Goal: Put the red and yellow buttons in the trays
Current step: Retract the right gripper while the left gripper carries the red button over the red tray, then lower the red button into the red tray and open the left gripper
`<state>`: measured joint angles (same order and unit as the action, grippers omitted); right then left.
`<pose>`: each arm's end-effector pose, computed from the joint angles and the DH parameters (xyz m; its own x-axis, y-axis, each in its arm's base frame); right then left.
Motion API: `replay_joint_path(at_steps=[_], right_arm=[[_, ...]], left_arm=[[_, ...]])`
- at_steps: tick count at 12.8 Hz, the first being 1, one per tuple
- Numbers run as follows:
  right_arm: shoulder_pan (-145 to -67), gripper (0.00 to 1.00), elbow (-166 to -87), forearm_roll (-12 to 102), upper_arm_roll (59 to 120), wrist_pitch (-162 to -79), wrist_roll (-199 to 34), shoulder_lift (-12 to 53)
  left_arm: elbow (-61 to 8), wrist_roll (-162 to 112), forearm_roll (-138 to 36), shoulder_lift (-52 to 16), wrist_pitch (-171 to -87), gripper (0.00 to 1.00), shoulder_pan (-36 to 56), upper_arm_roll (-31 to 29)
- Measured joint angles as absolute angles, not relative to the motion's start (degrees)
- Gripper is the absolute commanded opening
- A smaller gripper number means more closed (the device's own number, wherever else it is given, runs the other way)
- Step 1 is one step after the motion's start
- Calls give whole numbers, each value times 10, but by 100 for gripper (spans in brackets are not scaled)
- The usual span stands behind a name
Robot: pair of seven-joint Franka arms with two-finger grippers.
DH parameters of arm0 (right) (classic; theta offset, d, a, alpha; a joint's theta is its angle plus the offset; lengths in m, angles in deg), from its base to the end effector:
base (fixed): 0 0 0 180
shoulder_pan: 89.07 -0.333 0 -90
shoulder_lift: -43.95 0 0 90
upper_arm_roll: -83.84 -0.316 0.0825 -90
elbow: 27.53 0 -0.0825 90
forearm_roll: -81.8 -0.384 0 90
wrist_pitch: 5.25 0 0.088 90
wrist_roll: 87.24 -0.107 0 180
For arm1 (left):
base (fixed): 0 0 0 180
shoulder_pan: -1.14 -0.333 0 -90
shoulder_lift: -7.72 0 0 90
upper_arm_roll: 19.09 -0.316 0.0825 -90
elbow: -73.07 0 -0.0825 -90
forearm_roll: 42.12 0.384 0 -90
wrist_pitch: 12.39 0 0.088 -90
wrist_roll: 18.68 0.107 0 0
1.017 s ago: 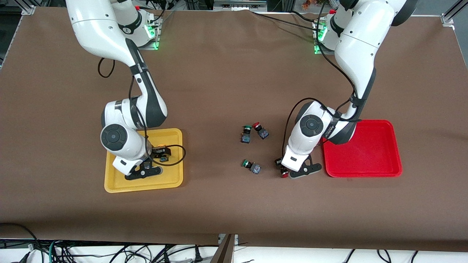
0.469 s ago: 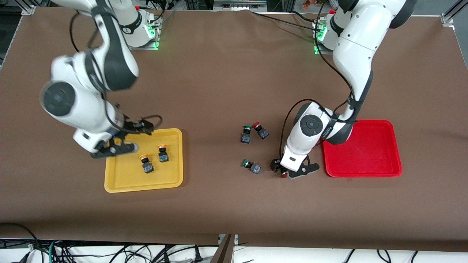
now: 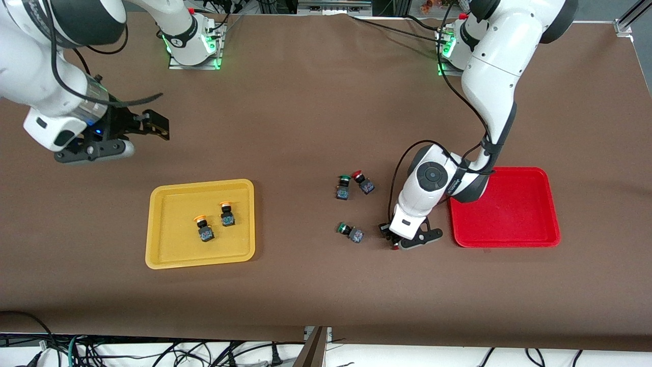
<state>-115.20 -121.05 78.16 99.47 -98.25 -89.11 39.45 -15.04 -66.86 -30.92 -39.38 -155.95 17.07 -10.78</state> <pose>0.5647 0.1165 0.5571 0.9857 0.1451 -0.0860 0.1422 -0.9891 -0.0390 0.6631 -0.2811 0.1849 0.9384 0.3210 0.1281 0.3108 -0.9458 0.0938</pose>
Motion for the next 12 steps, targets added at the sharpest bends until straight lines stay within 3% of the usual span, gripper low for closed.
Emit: replay_joint_path(at_steps=[5, 7, 9, 12], right_arm=[[-1062, 100, -1249, 794, 929, -985, -859, 416], [-1058, 100, -1250, 803, 922, -987, -858, 417], [-1058, 100, -1250, 805, 919, -989, -858, 418], [-1056, 100, -1247, 805, 919, -990, -858, 422]], left_arm=[[-141, -390, -309, -294, -1268, 13, 93, -111], [-146, -272, -309, -280, -1209, 20, 45, -115], [-173, -221, -309, -281, -1202, 100, 1, -116], [-202, -213, -310, -284, -1211, 100, -25, -109]])
